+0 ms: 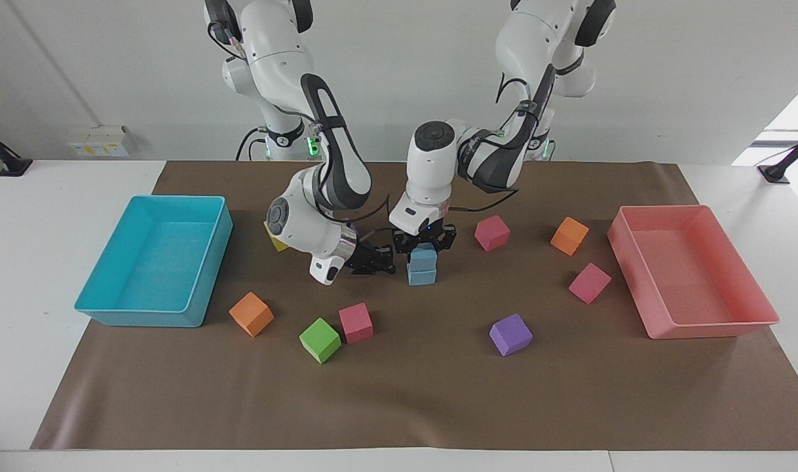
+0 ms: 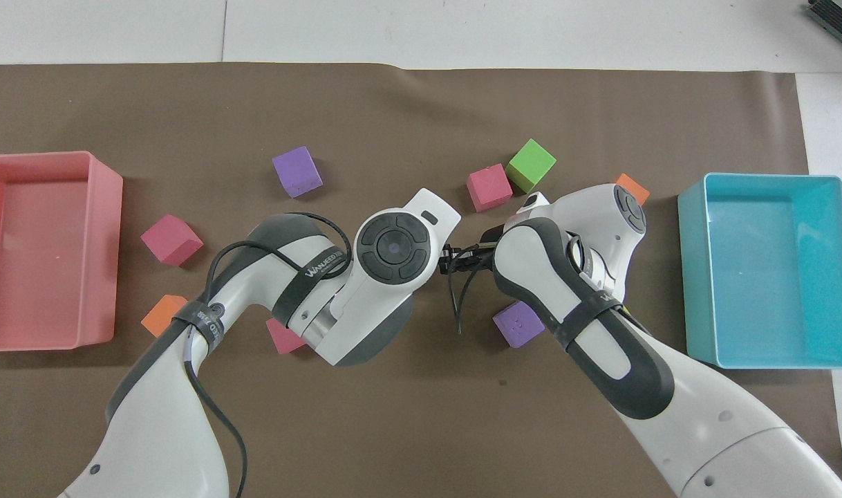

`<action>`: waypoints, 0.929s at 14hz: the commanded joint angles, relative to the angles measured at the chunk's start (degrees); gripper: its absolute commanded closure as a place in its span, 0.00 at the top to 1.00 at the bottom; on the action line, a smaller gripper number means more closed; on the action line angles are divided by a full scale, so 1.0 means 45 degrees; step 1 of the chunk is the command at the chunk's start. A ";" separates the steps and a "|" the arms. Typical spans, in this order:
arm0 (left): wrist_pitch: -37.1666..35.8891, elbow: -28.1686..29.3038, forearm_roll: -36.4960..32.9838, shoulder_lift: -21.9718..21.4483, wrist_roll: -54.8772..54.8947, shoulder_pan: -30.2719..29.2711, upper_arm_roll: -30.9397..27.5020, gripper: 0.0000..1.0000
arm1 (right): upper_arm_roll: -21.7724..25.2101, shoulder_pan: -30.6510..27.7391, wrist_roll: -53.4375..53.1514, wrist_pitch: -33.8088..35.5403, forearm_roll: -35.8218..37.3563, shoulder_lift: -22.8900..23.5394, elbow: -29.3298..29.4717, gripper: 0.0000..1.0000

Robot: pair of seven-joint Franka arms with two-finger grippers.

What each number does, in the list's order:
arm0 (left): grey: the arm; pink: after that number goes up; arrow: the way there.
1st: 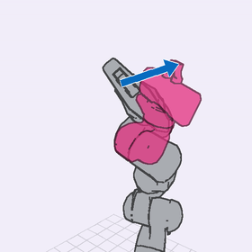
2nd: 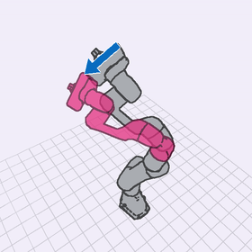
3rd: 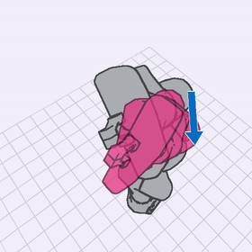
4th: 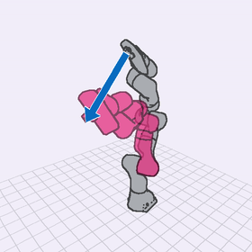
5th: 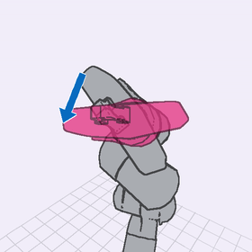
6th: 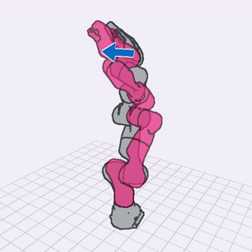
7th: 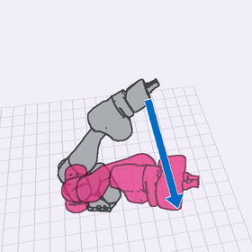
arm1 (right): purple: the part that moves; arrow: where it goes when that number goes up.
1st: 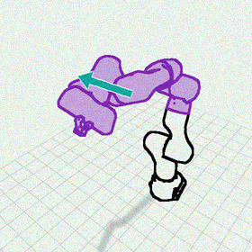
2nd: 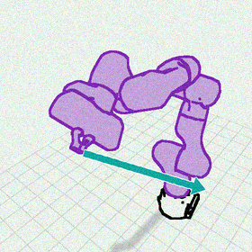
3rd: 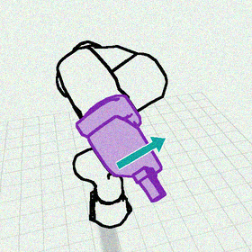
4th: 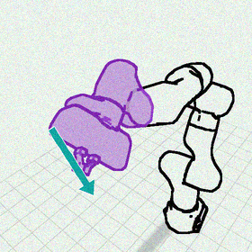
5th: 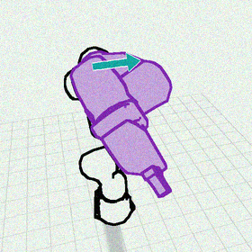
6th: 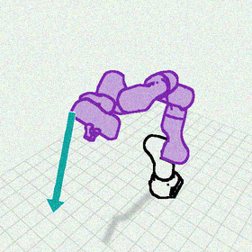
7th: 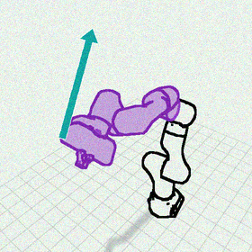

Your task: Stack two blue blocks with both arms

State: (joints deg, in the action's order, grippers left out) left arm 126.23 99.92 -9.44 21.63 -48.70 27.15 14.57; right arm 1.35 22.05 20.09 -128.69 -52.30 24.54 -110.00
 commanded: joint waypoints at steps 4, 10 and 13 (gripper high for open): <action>-0.0218 -0.0211 -0.0168 0.0095 -0.0233 0.0275 -0.0229 0.59 | -0.0085 -0.0154 0.0711 -0.0015 -0.0507 -0.0239 -0.0302 0.00; -0.0238 -0.0192 -0.0187 0.0095 -0.0214 0.0255 -0.0229 0.59 | -0.0085 -0.0134 0.0711 -0.0034 -0.0507 -0.0220 -0.0302 0.00; -0.0218 -0.0133 -0.0207 0.0076 -0.0233 0.0255 -0.0229 0.59 | -0.0085 -0.0134 0.0711 -0.0034 -0.0507 -0.0239 -0.0302 0.00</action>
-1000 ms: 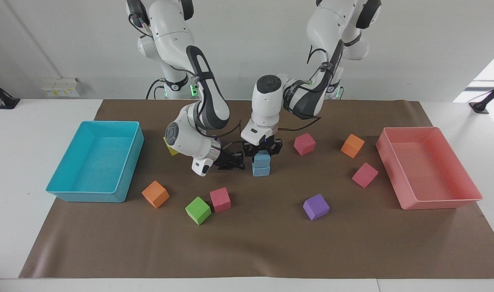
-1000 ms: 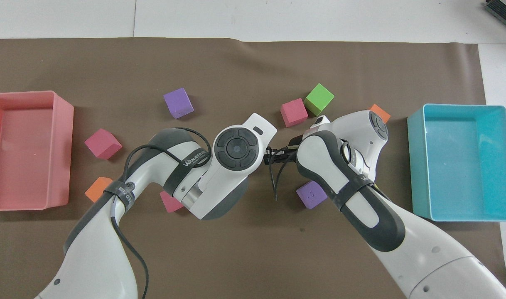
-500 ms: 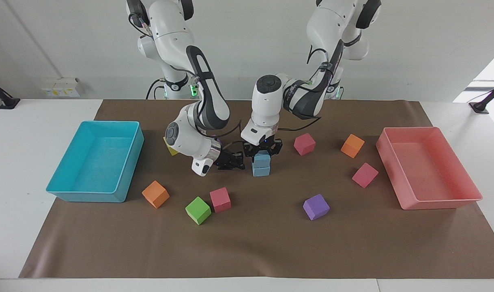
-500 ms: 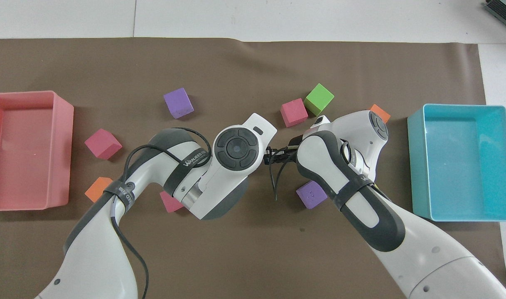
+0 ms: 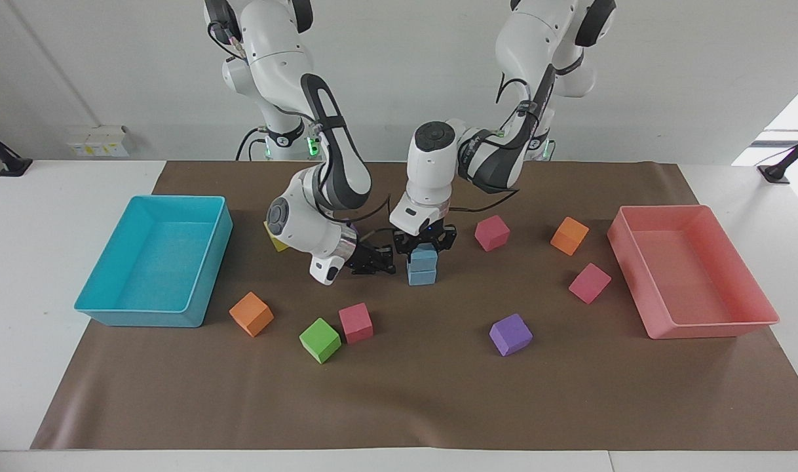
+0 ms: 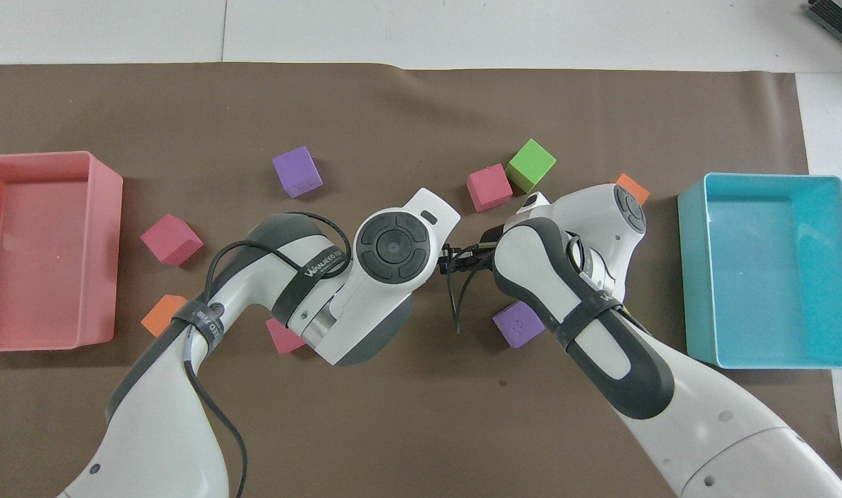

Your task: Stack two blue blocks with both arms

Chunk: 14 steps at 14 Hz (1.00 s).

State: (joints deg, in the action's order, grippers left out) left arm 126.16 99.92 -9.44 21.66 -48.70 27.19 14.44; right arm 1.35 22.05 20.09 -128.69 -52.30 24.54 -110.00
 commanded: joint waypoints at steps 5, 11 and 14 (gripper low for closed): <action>-0.0205 -0.0114 -0.0246 0.0070 -0.0231 0.0228 -0.0201 0.62 | -0.0084 -0.0135 0.0711 -0.0054 -0.0507 -0.0239 -0.0302 0.00; -0.0204 -0.0114 -0.0265 0.0070 -0.0232 0.0228 -0.0201 0.78 | -0.0084 -0.0135 0.0710 -0.0054 -0.0507 -0.0239 -0.0302 0.00; -0.0224 -0.0134 -0.0265 0.0070 -0.0232 0.0228 -0.0220 0.80 | -0.0084 -0.0115 0.0691 -0.0073 -0.0507 -0.0239 -0.0302 0.00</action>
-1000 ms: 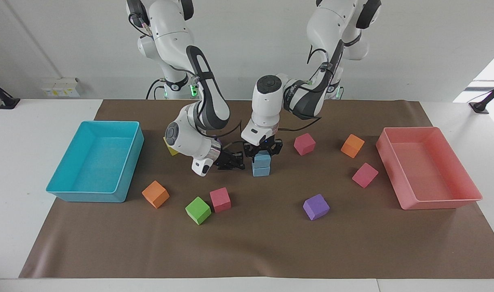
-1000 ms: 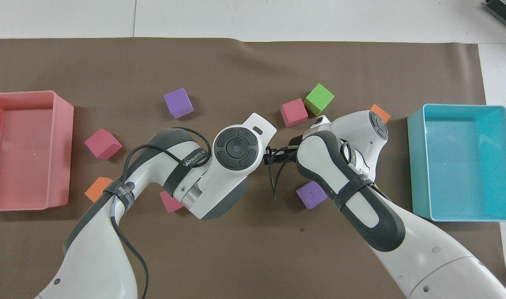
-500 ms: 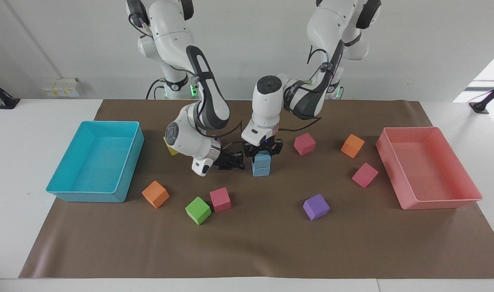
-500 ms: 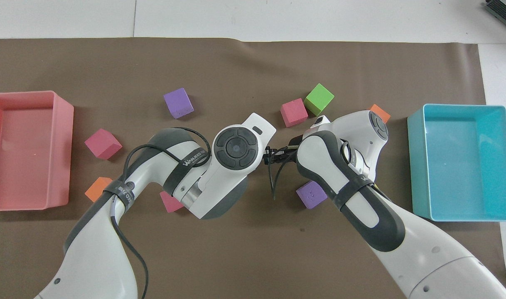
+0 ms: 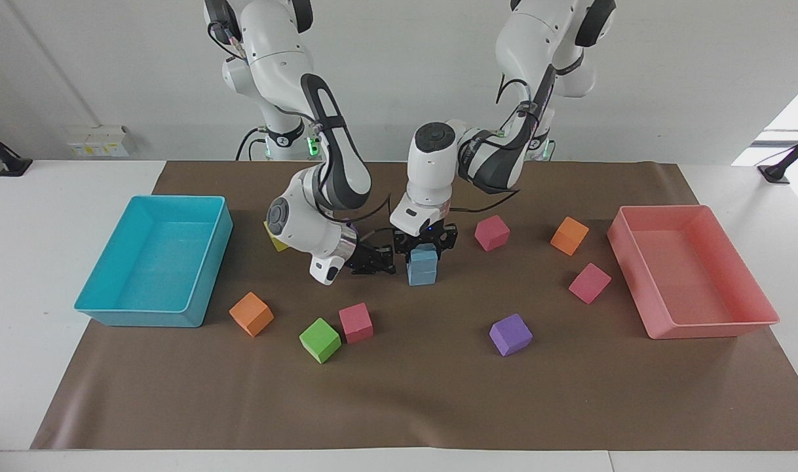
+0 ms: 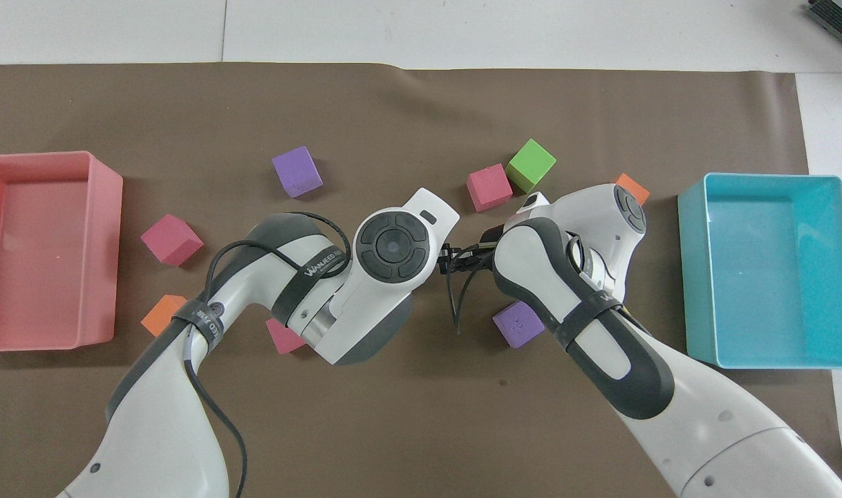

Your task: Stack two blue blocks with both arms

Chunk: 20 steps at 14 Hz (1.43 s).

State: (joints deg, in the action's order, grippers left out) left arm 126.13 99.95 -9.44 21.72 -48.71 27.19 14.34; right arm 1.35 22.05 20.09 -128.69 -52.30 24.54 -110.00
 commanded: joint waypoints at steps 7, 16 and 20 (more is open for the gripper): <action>-0.0235 -0.0218 -0.0245 0.0055 -0.0250 0.0246 -0.0179 0.89 | -0.0084 -0.0116 0.0711 -0.0034 -0.0507 -0.0238 -0.0302 0.00; -0.0529 -0.0413 -0.0187 -0.0043 -0.0270 0.0246 -0.0179 0.93 | -0.0084 -0.0116 0.0711 -0.0093 -0.0487 -0.0238 -0.0302 0.00; -0.0860 -0.0549 -0.0147 -0.0218 -0.0250 0.0227 -0.0179 0.94 | -0.0065 -0.0155 0.0788 -0.0015 -0.0468 -0.0238 -0.0302 0.00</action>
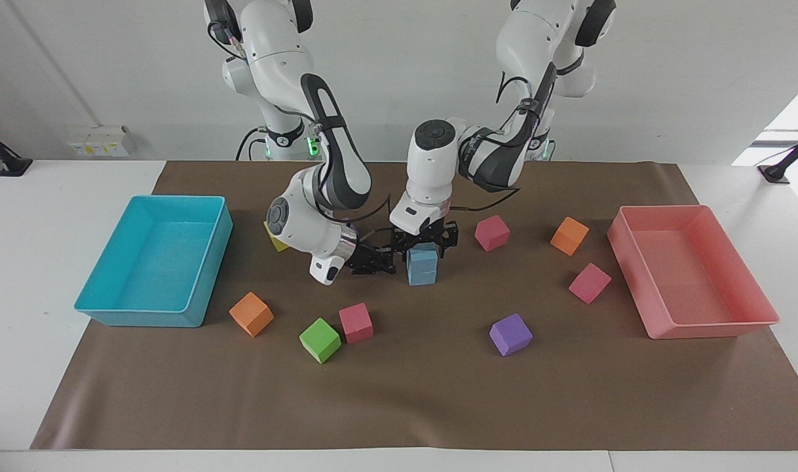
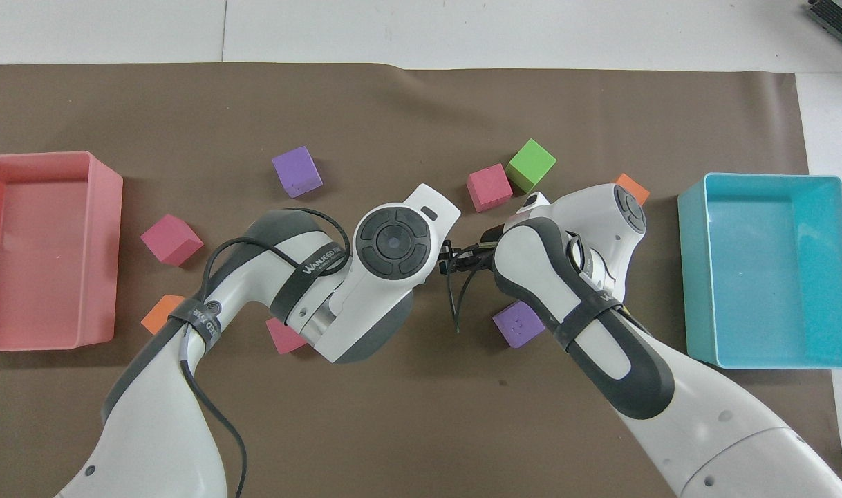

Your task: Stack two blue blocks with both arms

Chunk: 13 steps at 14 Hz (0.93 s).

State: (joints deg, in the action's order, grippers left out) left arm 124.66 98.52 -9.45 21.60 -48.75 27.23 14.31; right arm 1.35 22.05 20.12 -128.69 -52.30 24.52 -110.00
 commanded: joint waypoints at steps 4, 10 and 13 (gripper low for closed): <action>-0.0808 -0.0369 -0.0108 -0.0502 -0.0202 0.0083 -0.0153 0.95 | -0.0067 -0.0174 0.0802 0.0005 -0.0468 -0.0235 -0.0302 0.00; -0.2524 -0.0760 -0.0108 -0.1790 0.1512 -0.1203 -0.0310 0.96 | 0.0011 -0.1031 0.0763 0.1407 -0.0253 -0.0975 -0.0205 0.00; -0.3520 -0.0741 0.0300 -0.2629 0.3658 -0.2413 -0.0309 1.00 | 0.0031 -0.1676 0.0356 0.2191 0.1205 -0.1852 -0.0146 0.12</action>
State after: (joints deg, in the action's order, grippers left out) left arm 112.20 94.57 -9.31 12.80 -37.81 19.33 12.63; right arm 1.91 16.62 21.09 -121.01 -50.49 19.81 -109.72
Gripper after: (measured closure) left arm 0.022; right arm 0.987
